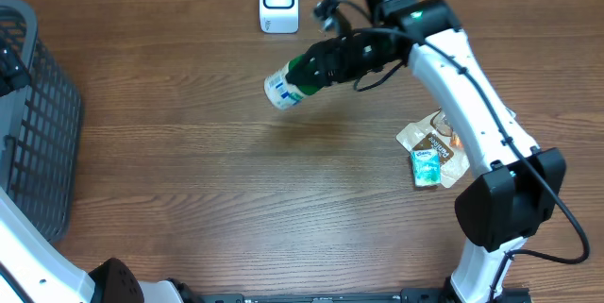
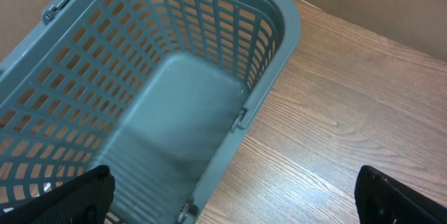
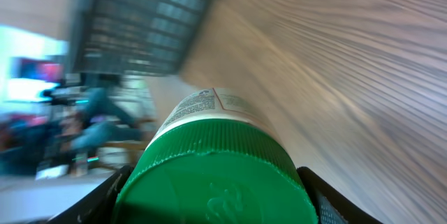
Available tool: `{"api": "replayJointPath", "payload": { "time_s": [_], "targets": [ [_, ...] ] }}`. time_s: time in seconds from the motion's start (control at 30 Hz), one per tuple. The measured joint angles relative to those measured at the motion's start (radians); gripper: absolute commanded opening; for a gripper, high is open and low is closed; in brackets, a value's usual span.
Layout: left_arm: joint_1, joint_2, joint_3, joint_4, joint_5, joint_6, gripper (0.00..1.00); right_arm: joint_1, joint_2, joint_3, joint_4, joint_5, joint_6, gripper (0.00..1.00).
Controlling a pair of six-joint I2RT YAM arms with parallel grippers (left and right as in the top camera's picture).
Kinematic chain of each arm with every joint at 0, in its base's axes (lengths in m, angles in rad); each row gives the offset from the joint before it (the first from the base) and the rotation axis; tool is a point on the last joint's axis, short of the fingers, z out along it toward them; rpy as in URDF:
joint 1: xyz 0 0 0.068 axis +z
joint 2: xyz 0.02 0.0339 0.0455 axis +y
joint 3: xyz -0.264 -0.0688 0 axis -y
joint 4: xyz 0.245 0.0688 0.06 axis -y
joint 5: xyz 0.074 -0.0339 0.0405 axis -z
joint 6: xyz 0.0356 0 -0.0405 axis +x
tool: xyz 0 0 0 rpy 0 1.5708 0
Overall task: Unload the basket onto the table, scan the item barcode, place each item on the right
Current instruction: 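Lift the jar and tilt it toward the scanner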
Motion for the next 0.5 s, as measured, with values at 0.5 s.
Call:
{"api": "replayJointPath", "payload": {
  "time_s": [0.5],
  "targets": [
    [0.0, 0.0, 0.0, 0.0, 0.0, 0.0, 1.0, -0.053, 0.0, 0.0, 0.033, -0.41, -0.102, 0.49]
  ]
}}
